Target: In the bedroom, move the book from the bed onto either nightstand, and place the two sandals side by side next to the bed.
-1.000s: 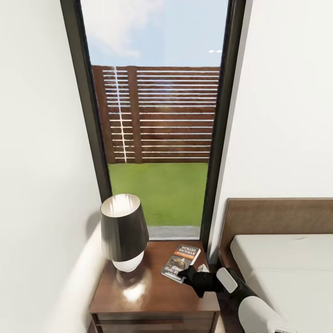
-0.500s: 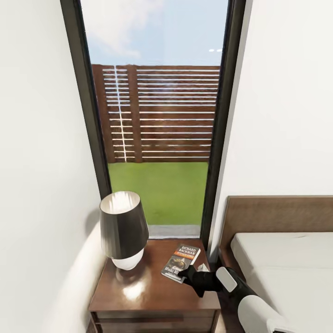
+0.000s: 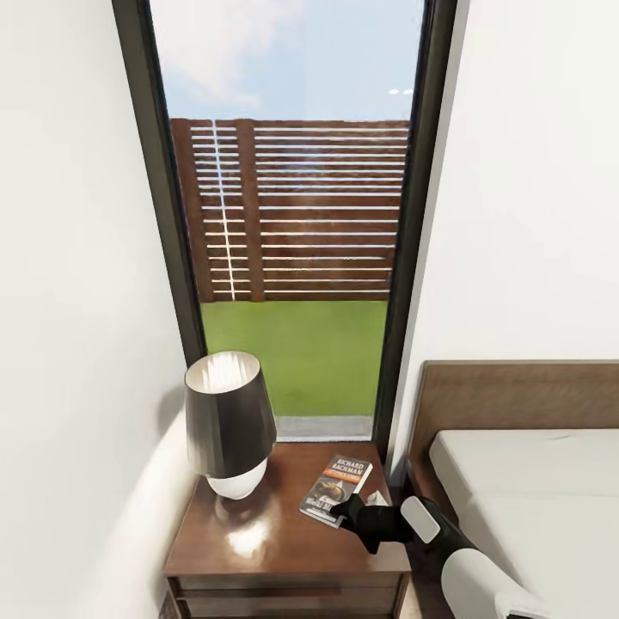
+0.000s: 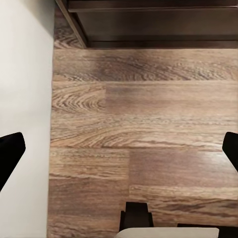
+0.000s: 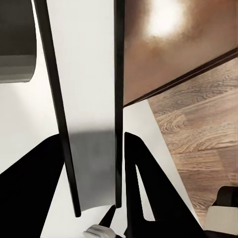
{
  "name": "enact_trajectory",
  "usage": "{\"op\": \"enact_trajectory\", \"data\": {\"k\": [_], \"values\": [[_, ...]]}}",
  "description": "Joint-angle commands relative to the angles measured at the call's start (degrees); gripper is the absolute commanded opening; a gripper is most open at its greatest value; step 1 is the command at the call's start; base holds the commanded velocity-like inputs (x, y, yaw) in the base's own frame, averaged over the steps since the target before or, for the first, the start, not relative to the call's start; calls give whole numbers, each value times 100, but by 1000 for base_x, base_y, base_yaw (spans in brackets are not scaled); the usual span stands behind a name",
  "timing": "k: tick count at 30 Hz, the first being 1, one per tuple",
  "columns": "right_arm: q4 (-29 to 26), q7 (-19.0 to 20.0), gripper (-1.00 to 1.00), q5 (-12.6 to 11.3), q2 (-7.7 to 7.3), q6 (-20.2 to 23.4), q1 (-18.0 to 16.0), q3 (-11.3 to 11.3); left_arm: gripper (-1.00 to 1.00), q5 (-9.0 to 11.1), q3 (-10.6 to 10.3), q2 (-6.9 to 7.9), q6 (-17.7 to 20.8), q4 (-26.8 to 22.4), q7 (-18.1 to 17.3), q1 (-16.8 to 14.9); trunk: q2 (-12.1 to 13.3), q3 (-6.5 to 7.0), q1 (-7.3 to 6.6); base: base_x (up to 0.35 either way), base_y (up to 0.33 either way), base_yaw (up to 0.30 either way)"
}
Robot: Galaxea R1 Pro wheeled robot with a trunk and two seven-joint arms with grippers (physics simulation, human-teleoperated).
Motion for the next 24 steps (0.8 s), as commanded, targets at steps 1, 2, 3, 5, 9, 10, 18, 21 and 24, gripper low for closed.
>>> {"op": "enact_trajectory", "data": {"k": [1,2,3,5,9,10,18,21,24], "values": [[-4,18,-100,43,6,30,-3,-47,100,44,-37,2,-19,4,11,-4,-4,-6,0,0,0,0],[-4,18,-100,43,7,29,-3,-47,100,45,-37,2,-19,4,11,-4,-4,-6,0,0,0,0],[-3,18,-100,43,7,29,-3,-47,100,45,-37,2,-19,4,11,-4,-4,-6,0,0,0,0],[-6,17,-100,43,8,31,-7,-47,100,44,-35,2,-19,4,11,-4,-4,-6,0,0,0,0],[-8,17,-100,43,9,33,-9,-47,100,44,-36,2,-19,3,11,-4,-84,-42,44,0,0,0],[-8,15,-100,43,9,33,-9,-47,100,46,-36,2,-19,1,11,-4,-124,-60,66,0,0,0],[-10,9,-100,43,10,30,-12,-47,100,44,-36,2,-19,-3,11,-4,-445,-204,241,0,0,0],[-10,9,-100,43,10,32,-12,-47,100,44,-36,2,-19,-3,11,-4,-565,-258,307,0,0,0],[-10,8,-100,43,12,31,-12,-47,100,44,-36,2,-19,-4,11,-4,-685,-311,373,0,0,0]]}}
